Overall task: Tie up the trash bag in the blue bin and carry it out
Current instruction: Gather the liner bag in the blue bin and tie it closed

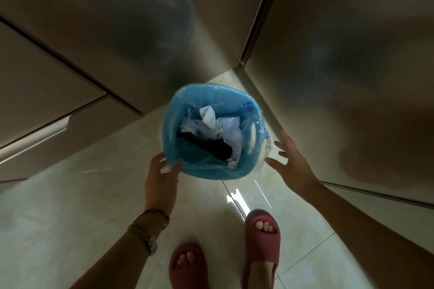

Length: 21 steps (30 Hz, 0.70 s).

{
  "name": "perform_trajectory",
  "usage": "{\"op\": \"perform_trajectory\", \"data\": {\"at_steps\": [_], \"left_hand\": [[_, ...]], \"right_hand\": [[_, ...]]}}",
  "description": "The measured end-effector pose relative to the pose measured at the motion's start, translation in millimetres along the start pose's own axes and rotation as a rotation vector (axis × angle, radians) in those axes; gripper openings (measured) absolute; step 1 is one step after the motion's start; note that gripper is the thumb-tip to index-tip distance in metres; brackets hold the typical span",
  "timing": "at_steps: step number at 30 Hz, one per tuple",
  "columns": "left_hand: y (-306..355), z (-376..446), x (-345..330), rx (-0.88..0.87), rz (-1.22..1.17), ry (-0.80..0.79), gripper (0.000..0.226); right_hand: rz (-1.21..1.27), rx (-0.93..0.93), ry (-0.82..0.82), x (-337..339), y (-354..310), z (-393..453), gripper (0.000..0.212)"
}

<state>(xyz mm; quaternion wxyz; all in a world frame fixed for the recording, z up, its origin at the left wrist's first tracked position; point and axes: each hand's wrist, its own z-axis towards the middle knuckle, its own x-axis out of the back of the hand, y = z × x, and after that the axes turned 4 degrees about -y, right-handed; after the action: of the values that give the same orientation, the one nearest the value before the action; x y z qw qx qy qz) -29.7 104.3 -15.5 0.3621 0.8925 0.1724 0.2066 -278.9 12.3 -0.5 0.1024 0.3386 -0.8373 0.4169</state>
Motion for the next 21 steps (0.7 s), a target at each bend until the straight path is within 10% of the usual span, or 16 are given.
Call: {"op": "perform_trajectory", "data": {"at_steps": [12,21], "left_hand": [[9.1,59.7,18.9,0.270,-0.294,-0.033,0.056],[20.8,78.9,15.2,0.127,-0.187,0.052,0.011]], "right_hand": [[0.582,-0.329,0.044,-16.6,10.9,37.2,0.068],[0.554,-0.261,0.176,-10.6,7.9,40.8,0.025]]}}
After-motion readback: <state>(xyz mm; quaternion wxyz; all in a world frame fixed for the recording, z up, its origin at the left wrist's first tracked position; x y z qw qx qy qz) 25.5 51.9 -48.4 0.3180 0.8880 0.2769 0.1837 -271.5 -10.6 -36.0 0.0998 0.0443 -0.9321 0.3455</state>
